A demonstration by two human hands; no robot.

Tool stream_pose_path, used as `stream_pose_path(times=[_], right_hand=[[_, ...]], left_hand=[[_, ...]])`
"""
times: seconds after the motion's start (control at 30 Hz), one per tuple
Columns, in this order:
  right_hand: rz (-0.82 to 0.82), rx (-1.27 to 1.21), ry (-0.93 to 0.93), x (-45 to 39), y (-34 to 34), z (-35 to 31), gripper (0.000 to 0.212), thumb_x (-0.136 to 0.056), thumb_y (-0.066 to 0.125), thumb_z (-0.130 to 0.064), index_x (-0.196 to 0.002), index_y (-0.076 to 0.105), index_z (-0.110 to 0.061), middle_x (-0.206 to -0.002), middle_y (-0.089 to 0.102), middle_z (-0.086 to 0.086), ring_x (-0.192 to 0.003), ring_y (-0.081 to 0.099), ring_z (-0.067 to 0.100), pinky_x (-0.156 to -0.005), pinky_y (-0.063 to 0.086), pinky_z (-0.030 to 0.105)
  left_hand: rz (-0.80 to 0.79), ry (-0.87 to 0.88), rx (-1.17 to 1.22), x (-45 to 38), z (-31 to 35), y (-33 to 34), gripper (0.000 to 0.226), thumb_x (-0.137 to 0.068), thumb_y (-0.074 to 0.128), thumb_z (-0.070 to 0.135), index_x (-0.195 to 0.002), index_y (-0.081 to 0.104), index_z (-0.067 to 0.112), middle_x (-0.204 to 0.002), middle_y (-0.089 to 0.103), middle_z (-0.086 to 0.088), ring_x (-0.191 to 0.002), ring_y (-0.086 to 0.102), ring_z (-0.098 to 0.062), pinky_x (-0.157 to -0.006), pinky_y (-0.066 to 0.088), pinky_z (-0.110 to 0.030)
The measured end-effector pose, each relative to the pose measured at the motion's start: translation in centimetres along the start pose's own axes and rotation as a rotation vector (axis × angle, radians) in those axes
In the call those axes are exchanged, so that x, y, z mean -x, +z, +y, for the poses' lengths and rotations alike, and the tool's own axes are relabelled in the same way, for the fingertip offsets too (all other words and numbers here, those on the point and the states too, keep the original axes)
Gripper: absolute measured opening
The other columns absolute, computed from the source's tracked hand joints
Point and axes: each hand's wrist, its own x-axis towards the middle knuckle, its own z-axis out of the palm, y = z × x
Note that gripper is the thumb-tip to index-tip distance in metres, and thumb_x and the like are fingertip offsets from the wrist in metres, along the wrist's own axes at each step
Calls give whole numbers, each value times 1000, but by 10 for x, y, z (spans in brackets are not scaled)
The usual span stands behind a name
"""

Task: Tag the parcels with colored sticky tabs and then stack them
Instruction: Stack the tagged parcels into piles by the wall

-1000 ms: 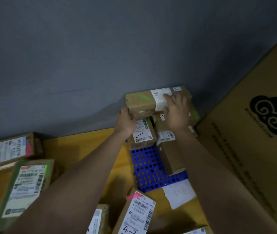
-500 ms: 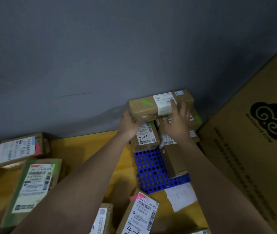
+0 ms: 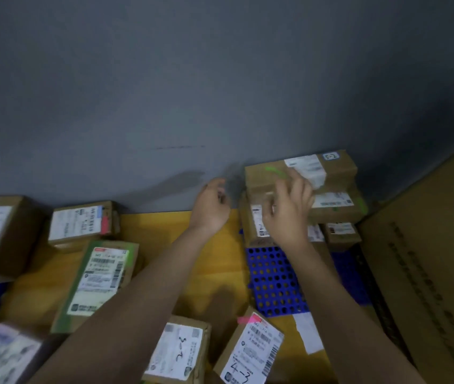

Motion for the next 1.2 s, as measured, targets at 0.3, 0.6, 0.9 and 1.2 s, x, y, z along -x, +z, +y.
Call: stream_pose_path(times=[0.3,0.6,0.9,1.2], right_hand=[[-720,-444,128,24,133,-172,26,-93,56,-22,-113,67,-10,-115,61,12,-111,55,31,-96,42,36],[-1239,-392,539,19,207,-265,62,-100,19,-56,-124,61,-18,-132,57,11,-118,53,27,-99,39,37],[-753,-884,726,27,171,-257,34,-100,34,-50,-110,58,-28,-101,61,-12,-98,57,8,-79,41,24],[-814,-1230,543,31,106,-301,47,-89,29,-68,-115,53,-37,-127,60,-3,-121,54,13,-103,42,39]], left_hand=[[184,-358,-334,26,-136,-162,35,-96,46,17,-129,49,7,-125,52,-20,-118,47,-37,-99,36,-42],[132,-740,-61,5,-225,-211,69,-97,48,32,-149,7,12,-147,29,-18,-135,33,-38,-106,38,-50],[345,-457,147,32,-178,-229,50,-96,49,36,-139,32,16,-139,34,-6,-122,46,-23,-98,47,-38],[356,-303,557,95,-130,-311,42,-93,54,40,-125,28,30,-117,60,-1,-97,65,-11,-80,57,-28]])
